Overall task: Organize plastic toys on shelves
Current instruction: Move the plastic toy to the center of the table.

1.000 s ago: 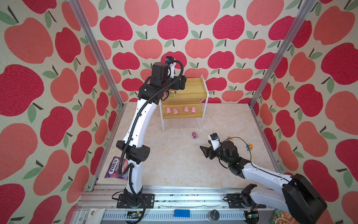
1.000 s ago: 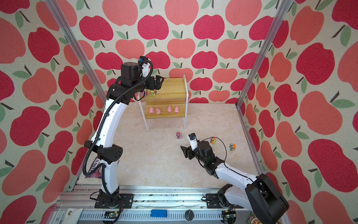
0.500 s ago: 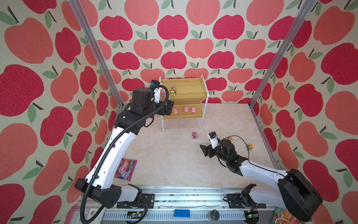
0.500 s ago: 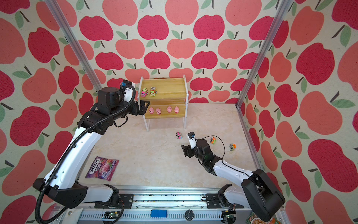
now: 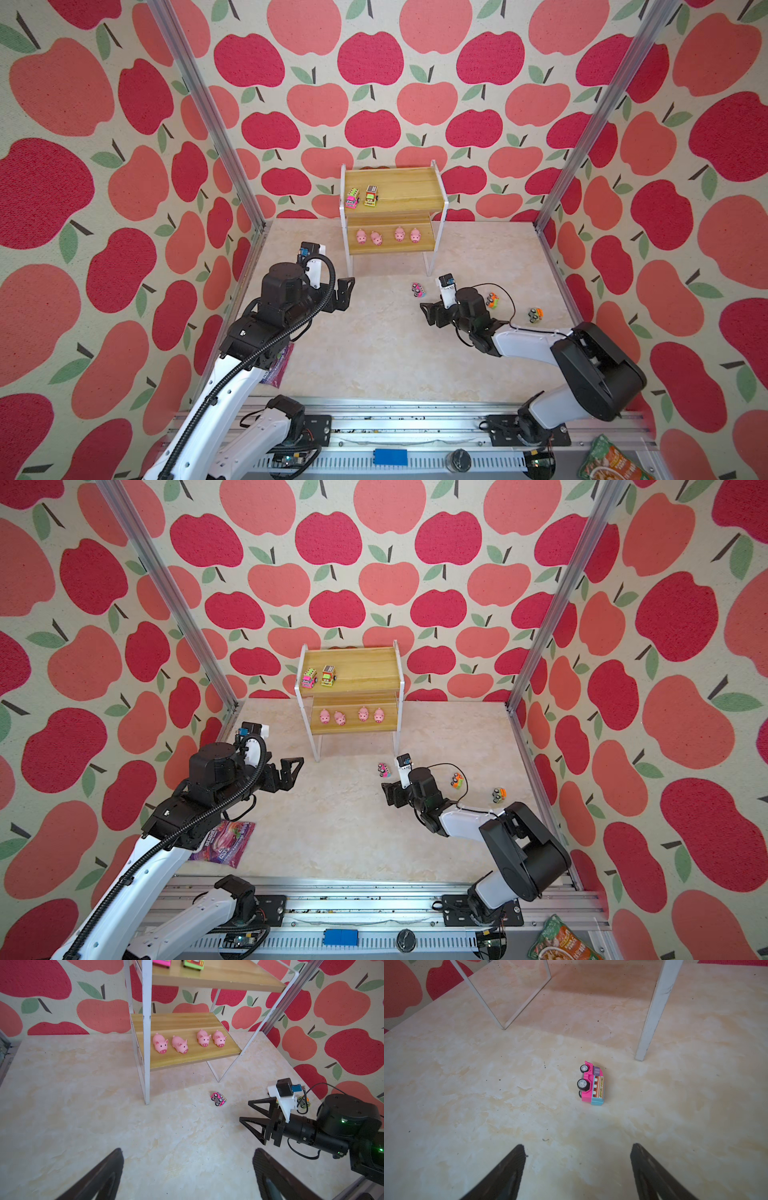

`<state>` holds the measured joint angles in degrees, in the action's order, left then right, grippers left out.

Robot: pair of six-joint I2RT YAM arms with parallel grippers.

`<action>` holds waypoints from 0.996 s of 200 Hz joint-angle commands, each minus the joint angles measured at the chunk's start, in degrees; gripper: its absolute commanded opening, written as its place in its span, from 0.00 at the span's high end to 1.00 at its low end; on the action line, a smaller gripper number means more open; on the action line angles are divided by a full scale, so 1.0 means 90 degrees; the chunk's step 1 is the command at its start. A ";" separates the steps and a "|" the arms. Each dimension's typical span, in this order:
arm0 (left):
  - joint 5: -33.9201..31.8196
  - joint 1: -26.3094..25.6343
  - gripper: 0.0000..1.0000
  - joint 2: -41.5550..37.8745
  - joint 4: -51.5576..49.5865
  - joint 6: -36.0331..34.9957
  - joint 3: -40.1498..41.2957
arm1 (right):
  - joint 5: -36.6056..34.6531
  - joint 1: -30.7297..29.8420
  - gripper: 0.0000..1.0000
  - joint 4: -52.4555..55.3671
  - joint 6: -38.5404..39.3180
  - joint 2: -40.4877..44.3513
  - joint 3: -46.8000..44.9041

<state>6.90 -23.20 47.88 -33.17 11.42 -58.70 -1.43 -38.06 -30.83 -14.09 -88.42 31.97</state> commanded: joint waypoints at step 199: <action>0.0940 0.0032 0.01 0.0469 0.0498 -0.0400 0.0286 | 0.0171 0.0040 0.15 -0.1720 -0.1198 -0.2095 0.0606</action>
<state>12.62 -23.24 54.85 -30.70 10.09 -58.57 0.30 -37.80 -43.57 -22.76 -105.30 36.86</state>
